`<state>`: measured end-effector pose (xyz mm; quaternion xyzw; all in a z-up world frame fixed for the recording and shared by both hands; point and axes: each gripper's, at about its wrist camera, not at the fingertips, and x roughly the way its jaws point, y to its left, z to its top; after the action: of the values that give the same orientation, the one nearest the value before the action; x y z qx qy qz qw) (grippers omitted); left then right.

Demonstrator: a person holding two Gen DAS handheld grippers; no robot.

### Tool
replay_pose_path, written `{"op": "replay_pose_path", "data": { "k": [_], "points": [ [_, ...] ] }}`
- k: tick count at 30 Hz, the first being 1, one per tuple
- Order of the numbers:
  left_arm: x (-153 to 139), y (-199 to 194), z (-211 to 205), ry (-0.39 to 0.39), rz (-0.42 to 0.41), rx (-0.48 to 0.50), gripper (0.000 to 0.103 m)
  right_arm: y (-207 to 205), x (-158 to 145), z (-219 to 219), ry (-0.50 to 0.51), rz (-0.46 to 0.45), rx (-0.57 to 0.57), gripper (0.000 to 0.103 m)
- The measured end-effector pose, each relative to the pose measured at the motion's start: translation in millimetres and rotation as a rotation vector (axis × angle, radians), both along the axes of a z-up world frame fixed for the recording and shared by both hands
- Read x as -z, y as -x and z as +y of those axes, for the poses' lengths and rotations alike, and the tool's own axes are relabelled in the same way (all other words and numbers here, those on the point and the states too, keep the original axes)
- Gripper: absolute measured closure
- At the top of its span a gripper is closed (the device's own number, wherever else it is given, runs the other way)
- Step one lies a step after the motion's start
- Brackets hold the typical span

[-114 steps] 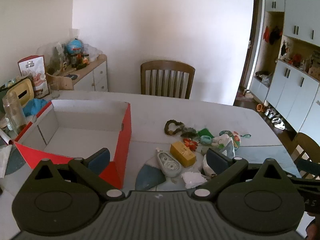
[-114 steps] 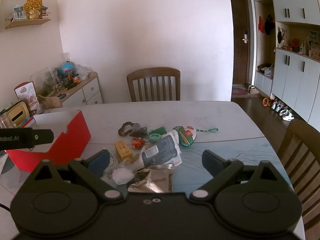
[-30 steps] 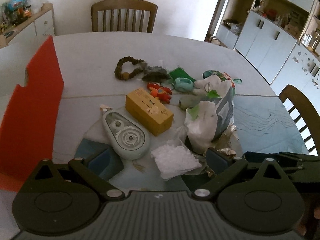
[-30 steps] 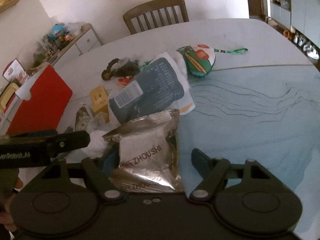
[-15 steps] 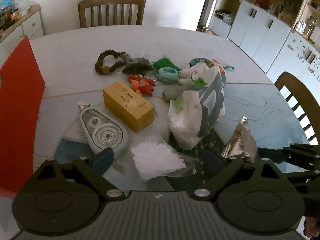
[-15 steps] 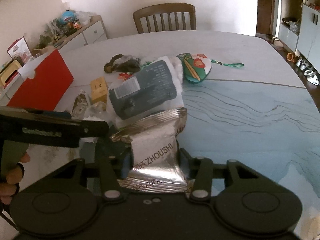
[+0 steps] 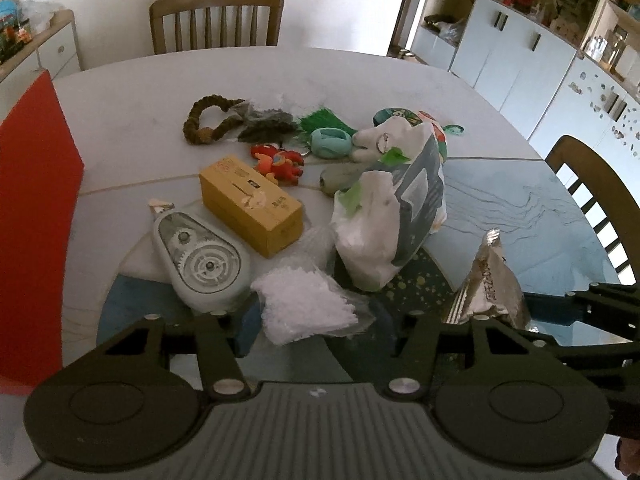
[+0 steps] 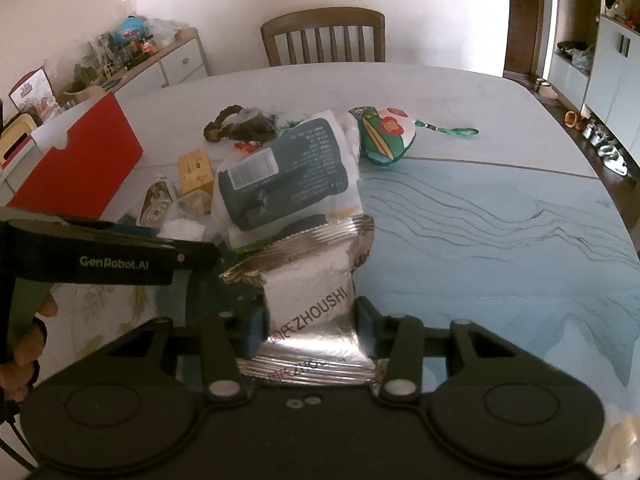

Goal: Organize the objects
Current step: 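Grasp the silver foil bag with the right tool while the left tool grasps the clear bag of white pieces, then carry both held bags over the red-edged cardboard box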

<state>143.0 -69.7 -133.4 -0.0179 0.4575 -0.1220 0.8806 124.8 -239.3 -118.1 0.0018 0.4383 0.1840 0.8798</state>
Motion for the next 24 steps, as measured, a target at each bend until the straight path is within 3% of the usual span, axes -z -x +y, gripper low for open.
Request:
{"op": "replay_pose_path", "data": {
  "k": [10,24],
  "points": [
    [-22,19,11,0.0,-0.046,-0.012,0.051,16,-16,0,-0.004,-0.015,0.01,0.061],
    [-84,57,43,0.012,-0.131,-0.08,0.051,33,-72,24,-0.063,-0.093,-0.078,0.062]
  ]
}}
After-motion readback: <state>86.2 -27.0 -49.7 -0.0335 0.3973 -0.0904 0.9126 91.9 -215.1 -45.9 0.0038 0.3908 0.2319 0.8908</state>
